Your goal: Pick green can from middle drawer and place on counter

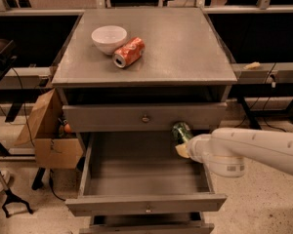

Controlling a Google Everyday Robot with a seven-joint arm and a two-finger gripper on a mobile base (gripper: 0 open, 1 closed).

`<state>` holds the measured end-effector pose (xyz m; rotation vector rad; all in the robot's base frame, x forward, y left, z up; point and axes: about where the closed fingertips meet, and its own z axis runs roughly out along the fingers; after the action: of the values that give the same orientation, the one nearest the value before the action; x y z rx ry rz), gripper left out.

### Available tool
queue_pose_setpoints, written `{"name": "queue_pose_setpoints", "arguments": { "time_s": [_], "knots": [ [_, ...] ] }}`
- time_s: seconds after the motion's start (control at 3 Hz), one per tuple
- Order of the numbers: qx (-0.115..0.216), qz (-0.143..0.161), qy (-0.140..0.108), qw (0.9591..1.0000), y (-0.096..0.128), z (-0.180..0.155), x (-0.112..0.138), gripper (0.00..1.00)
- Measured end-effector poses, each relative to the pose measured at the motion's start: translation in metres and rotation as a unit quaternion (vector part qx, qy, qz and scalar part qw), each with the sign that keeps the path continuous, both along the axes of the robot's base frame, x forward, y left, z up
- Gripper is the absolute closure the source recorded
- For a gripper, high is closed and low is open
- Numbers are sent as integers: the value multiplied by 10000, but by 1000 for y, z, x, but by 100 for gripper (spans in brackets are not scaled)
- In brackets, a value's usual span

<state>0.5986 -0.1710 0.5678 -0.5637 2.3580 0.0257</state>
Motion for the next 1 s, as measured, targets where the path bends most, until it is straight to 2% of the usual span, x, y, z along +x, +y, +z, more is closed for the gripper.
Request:
{"name": "queue_pose_setpoints", "arguments": {
  "time_s": [0.33, 1.0],
  "knots": [
    [-159, -210, -322, 9991, -46, 52, 6, 100],
    [-91, -186, -286, 9994, -42, 48, 8, 100]
  ]
}}
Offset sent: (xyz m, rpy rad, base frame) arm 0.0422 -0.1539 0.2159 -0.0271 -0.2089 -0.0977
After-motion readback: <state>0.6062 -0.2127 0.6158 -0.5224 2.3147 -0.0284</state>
